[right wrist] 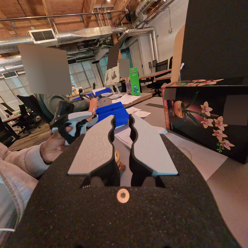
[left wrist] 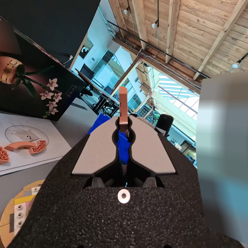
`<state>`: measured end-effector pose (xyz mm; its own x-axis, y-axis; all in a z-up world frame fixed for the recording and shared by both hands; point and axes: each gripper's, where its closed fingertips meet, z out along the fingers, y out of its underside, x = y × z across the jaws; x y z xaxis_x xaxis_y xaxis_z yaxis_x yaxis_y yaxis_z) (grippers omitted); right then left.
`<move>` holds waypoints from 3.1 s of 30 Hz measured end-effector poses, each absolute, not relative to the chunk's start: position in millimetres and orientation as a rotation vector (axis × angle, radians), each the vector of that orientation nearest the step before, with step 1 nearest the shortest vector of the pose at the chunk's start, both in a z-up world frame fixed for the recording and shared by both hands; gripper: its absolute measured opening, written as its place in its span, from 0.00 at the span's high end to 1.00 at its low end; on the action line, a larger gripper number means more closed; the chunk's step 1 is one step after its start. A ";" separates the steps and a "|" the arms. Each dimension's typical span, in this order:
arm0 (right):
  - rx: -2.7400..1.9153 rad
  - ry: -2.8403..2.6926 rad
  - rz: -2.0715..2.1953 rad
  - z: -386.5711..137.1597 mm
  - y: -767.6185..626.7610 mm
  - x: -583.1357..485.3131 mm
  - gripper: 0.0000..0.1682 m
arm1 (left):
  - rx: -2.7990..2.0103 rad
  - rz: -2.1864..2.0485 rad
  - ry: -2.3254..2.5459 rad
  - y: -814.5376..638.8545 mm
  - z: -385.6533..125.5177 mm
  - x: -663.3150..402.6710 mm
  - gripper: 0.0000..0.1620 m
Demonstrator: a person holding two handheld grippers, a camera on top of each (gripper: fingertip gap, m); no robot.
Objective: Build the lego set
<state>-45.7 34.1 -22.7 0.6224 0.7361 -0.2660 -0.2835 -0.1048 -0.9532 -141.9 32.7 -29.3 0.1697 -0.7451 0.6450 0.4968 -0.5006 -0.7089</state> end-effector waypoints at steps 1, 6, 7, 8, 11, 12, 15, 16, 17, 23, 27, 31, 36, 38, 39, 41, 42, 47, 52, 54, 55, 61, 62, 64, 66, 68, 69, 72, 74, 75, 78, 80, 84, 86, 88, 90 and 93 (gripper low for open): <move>-1.429 -0.404 0.903 -22.4 33.9 -43.5 0.90 | -1.431 -1.527 0.268 33.2 -30.1 -142.1 0.94; -1.438 -0.395 0.906 -28.9 36.7 -37.9 0.91 | -1.371 -1.449 0.270 37.1 -25.2 -160.4 0.94; -1.433 -0.411 0.926 -30.5 36.1 -41.4 0.91 | -1.366 -1.439 0.264 37.9 -25.9 -165.3 0.94; -1.430 -0.425 0.951 -32.5 35.8 -45.7 0.91 | -1.365 -1.431 0.258 38.2 -27.5 -169.5 0.94; -1.423 -0.463 1.043 -39.3 35.4 -63.3 0.90 | -1.367 -1.412 0.262 36.6 -34.1 -177.3 0.94; -1.420 -0.478 1.075 -41.8 35.3 -70.3 0.90 | -1.365 -1.403 0.271 36.0 -36.1 -178.4 0.94; -1.412 -0.525 1.184 -47.9 32.7 -95.8 0.88 | -1.373 -1.342 0.306 37.1 -45.0 -179.0 0.95; -1.388 -0.542 1.227 -46.9 29.5 -106.0 0.88 | -1.377 -1.307 0.327 38.1 -48.6 -178.5 0.95; -1.362 -0.547 1.269 -45.1 26.6 -116.4 0.88 | -1.378 -1.263 0.351 39.6 -52.1 -178.0 0.95; -1.330 -0.548 1.240 -43.4 28.4 -170.6 0.84 | -1.329 -0.947 0.541 48.3 -62.5 -173.7 0.94; -1.360 -0.549 1.029 -46.5 43.3 -186.4 0.83 | -1.286 -0.787 0.616 51.8 -64.5 -173.8 0.94; -1.438 -0.603 0.951 -58.9 51.7 -199.4 0.87 | -1.289 -0.700 0.645 54.7 -71.8 -174.3 0.94; -1.406 -0.595 1.000 -55.8 52.5 -196.1 0.90 | -1.253 -0.527 0.699 56.8 -71.4 -174.9 0.93; -1.370 -0.611 1.044 -46.9 49.4 -185.2 0.90 | -1.214 -0.472 0.776 51.2 -70.7 -171.8 0.86; -1.347 -0.614 1.078 -41.5 48.0 -178.2 0.90 | -1.200 -0.460 0.790 49.3 -70.3 -173.1 0.82; -1.348 -0.629 1.168 -37.3 44.3 -166.8 0.90 | -1.185 -0.509 0.827 43.5 -72.8 -175.2 0.77; -1.371 -0.625 1.202 -37.9 44.4 -161.5 0.90 | -1.202 -0.548 0.842 41.8 -76.6 -176.9 0.77; -1.505 -0.582 1.298 -44.0 47.6 -148.1 0.90 | -1.314 -0.732 1.001 30.4 -99.9 -184.3 0.61; -1.447 -0.683 1.491 -32.9 26.8 -151.6 0.90 | -1.422 -0.718 1.156 27.0 -128.3 -189.7 0.37; -1.374 -0.646 1.621 -21.2 22.6 -151.3 0.90 | -1.427 -0.749 1.188 22.3 -138.2 -185.3 0.37; -1.375 -0.623 1.649 -20.6 23.9 -151.5 0.90 | -1.437 -0.765 1.204 19.8 -143.3 -182.9 0.36; -1.497 -0.651 1.610 -35.3 28.0 -158.2 0.90 | -1.462 -0.758 1.216 16.5 -159.3 -178.0 0.38; -1.526 -0.655 1.598 -37.7 29.6 -158.6 0.90 | -1.463 -0.739 1.209 18.7 -160.9 -178.5 0.38; -1.621 -0.657 1.548 -44.3 36.6 -158.3 0.90 | -1.478 -0.713 1.194 23.3 -165.1 -181.0 0.40; -1.816 -0.689 1.405 -64.6 44.0 -157.3 0.90 | -1.499 -0.738 1.179 25.1 -169.3 -183.3 0.43; -2.074 -0.765 1.159 -95.7 49.8 -152.6 0.90 | -1.524 -0.792 1.166 25.1 -172.2 -184.7 0.45; -2.185 -0.807 1.050 -108.6 50.5 -150.0 0.90 | -1.526 -0.816 1.164 24.5 -171.6 -185.1 0.46; -2.456 -0.935 0.793 -136.4 46.2 -146.4 0.89 | -1.517 -0.873 1.156 22.3 -168.7 -186.5 0.50; -2.584 -1.040 0.619 -151.5 45.9 -143.9 0.89 | -1.524 -0.920 1.174 18.8 -169.6 -186.7 0.49; -2.636 -1.096 0.544 -157.7 46.8 -142.9 0.89 | -1.531 -0.944 1.184 17.3 -170.4 -186.9 0.48; -2.729 -1.242 0.480 -167.0 48.9 -150.2 0.89 | -1.561 -1.013 1.188 16.1 -171.6 -188.2 0.46; -2.759 -1.322 0.437 -169.6 53.8 -154.4 0.89 | -1.589 -1.054 1.177 17.4 -172.7 -189.4 0.46; -2.865 -1.476 0.393 -174.2 47.7 -154.0 0.89 | -1.641 -1.126 1.163 18.5 -175.5 -190.6 0.48; -2.889 -1.519 0.383 -173.5 45.2 -152.9 0.89 | -1.635 -1.143 1.161 17.8 -174.4 -191.0 0.50; -2.892 -1.542 0.377 -173.0 44.9 -153.3 0.89 | -1.628 -1.141 1.176 16.0 -174.6 -190.5 0.51; -2.891 -1.578 0.346 -172.2 44.7 -153.1 0.89 | -1.628 -1.113 1.201 14.3 -176.9 -189.1 0.50; -2.874 -1.590 0.349 -171.2 46.1 -157.3 0.89 | -1.629 -1.039 1.253 11.8 -182.6 -186.3 0.46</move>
